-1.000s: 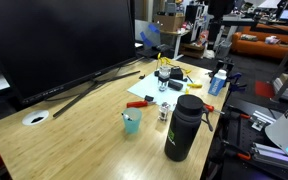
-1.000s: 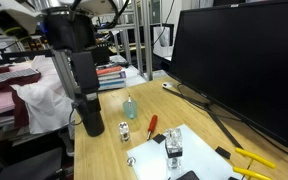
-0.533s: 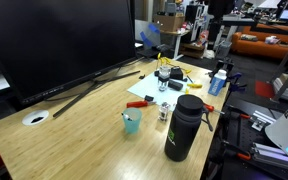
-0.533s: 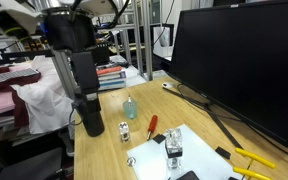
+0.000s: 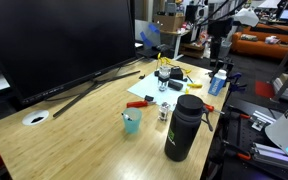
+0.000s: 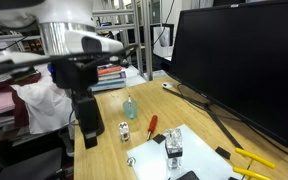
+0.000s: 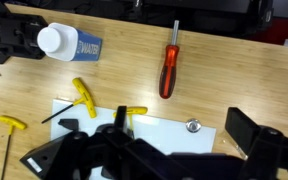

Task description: Put the screwdriver on the whiteboard

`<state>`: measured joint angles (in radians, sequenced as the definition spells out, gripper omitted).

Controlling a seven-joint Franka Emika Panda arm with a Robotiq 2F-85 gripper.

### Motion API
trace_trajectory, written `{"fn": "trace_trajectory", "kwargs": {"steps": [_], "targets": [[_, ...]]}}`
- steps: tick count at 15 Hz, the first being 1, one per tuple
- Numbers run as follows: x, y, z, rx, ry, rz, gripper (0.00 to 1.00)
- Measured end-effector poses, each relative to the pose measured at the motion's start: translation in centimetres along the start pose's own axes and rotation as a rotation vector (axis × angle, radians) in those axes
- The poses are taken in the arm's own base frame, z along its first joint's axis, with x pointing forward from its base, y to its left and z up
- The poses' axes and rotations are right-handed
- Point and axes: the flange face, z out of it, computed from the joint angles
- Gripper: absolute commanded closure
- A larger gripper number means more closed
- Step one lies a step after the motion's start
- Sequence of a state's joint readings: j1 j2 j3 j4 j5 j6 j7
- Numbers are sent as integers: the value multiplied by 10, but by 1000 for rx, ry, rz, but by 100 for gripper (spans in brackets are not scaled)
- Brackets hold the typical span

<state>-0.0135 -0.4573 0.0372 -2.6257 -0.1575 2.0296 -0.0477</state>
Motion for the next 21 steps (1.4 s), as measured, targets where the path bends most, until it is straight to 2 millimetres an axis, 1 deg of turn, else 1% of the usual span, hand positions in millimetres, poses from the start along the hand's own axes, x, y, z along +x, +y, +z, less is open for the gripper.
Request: {"fn": "trace_trajectory", "kwargs": {"steps": [2,3,7,11,13,16,21], "targets": [[-1,5,24,77,-25,-30,0],[-1,7,30,85,-36,-31,0],[0,5,26,80,-26,-34,0],[0,4,30,96,-31,-24,0],[0,8,44,126,-47,-3,0],[1,19,76,177,-52,16,0],[1,29,125,264,-79,-61,0]]}}
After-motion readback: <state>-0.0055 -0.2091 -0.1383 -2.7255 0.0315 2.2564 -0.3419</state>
